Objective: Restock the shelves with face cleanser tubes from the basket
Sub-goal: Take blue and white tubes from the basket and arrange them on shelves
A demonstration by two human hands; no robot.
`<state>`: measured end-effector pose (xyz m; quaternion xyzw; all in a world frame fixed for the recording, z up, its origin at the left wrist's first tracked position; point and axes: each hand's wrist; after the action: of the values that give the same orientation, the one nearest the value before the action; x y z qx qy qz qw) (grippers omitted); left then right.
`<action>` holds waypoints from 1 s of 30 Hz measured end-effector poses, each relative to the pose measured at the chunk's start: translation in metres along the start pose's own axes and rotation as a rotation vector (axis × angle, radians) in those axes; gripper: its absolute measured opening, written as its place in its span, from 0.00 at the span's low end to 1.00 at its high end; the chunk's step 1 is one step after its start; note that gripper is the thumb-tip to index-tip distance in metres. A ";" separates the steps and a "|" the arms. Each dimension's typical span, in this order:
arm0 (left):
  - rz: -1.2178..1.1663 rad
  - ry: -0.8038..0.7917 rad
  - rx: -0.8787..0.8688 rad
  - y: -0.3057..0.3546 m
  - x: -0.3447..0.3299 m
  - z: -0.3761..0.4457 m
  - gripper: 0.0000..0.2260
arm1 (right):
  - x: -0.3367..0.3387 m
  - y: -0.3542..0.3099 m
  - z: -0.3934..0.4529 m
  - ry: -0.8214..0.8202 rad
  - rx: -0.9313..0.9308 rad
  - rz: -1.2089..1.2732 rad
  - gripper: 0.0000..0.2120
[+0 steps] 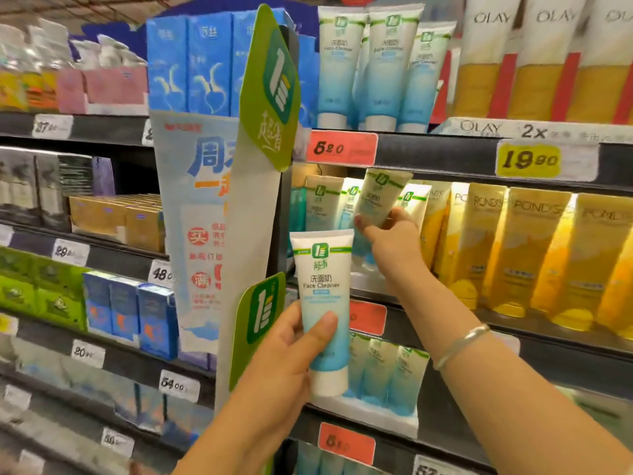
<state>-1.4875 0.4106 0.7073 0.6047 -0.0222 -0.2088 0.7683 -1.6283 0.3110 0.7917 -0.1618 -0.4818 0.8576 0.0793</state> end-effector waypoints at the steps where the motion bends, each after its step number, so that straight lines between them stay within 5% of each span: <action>1: 0.007 -0.001 -0.005 0.000 0.002 0.001 0.21 | -0.003 0.003 0.000 -0.002 0.016 -0.029 0.13; 20: 0.082 -0.017 -0.003 -0.008 0.013 0.009 0.21 | -0.013 0.011 0.007 -0.110 0.102 -0.634 0.17; 30: 0.084 -0.010 -0.006 -0.001 0.014 0.014 0.24 | -0.010 0.008 0.003 -0.081 0.169 -0.487 0.13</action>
<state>-1.4792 0.3927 0.7068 0.5997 -0.0505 -0.1795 0.7782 -1.6199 0.3012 0.7882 0.0007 -0.4360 0.8562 0.2772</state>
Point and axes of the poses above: each hand's wrist, its own z-axis towards the middle knuckle, its own x-axis out of the back of the hand, y = z × x, and after that the axes turned 14 degrees about z, right-handed
